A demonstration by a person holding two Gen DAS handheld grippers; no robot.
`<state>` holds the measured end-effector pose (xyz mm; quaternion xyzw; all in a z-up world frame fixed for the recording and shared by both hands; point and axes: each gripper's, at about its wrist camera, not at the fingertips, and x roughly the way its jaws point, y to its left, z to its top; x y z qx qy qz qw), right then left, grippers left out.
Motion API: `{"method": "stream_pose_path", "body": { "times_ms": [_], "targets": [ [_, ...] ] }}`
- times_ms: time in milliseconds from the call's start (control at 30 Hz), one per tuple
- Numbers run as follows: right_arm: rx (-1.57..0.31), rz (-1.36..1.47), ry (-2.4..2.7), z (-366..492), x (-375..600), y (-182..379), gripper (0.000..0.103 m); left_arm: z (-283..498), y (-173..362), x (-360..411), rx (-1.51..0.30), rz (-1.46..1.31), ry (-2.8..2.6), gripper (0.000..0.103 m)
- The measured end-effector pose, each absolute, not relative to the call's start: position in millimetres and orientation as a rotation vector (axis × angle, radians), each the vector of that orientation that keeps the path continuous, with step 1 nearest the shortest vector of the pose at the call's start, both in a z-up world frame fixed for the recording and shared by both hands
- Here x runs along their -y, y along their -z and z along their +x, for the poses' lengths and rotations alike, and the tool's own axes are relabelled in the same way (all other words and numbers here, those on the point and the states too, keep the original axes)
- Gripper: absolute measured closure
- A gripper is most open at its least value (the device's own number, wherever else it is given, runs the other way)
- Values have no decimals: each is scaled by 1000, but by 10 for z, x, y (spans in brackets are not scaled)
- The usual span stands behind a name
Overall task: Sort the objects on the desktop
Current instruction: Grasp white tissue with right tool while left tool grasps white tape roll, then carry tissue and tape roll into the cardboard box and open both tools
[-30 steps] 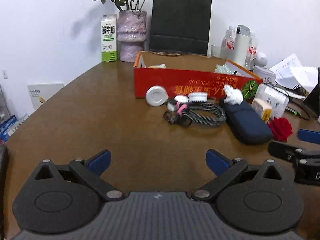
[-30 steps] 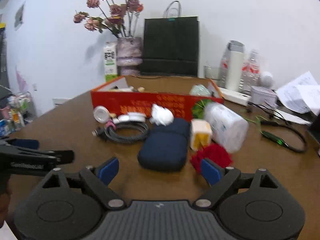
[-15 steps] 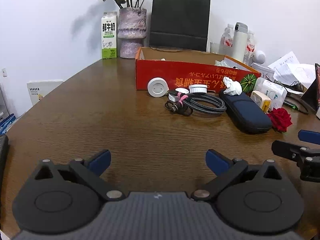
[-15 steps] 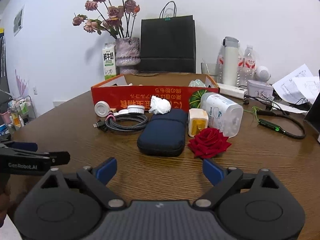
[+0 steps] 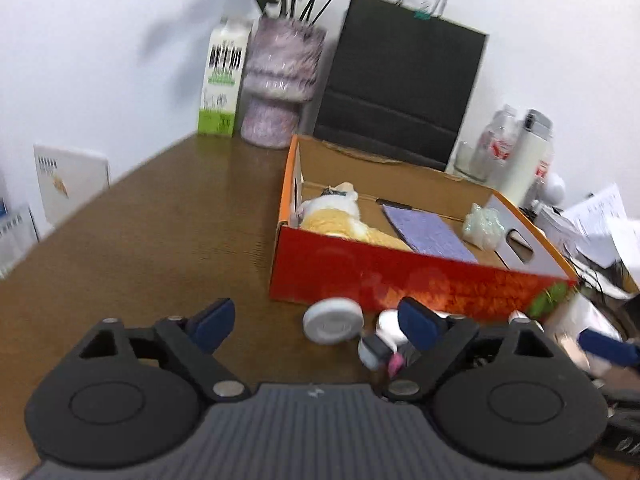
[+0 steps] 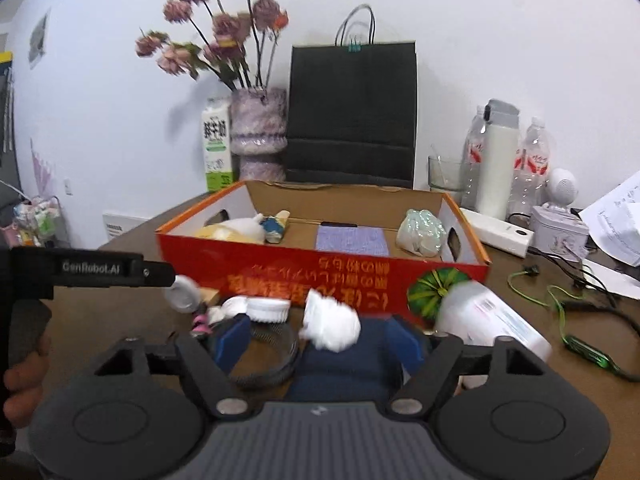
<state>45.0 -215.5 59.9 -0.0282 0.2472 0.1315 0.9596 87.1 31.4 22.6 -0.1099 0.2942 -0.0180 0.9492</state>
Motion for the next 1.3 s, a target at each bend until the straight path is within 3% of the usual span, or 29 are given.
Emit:
{"method": "stream_pose_path", "body": {
  "times_ms": [100,133,200,267,367,700,1033,1300],
  "targets": [
    [-543,-59,-252,721,2086,-503,40,1062,-143,-284,-618,-240,51,20],
    [-560,-57,-253,797,2074,-458,44,1100,-110,-269,-622,-239,54,31],
    [-587,-53,-250,888,2075,-370,66,1153,-35,-265,-651,-241,48,63],
    [-567,-53,-223,889,2082,-332,77,1163,26,-293,-675,-255,69,63],
    [-550,-1,-221,866,2152,-329,79,1109,11,-336,-673,-261,63,63],
    [-490,11,-359,116,2310,-615,79,204,-373,-323,-569,-242,83,63],
    [-531,-44,-394,-838,2398,-380,79,-700,-233,102,-559,-30,111,63],
    [-515,-23,-355,-1238,2542,-386,79,-1057,-214,253,-583,-42,179,63]
  ]
}}
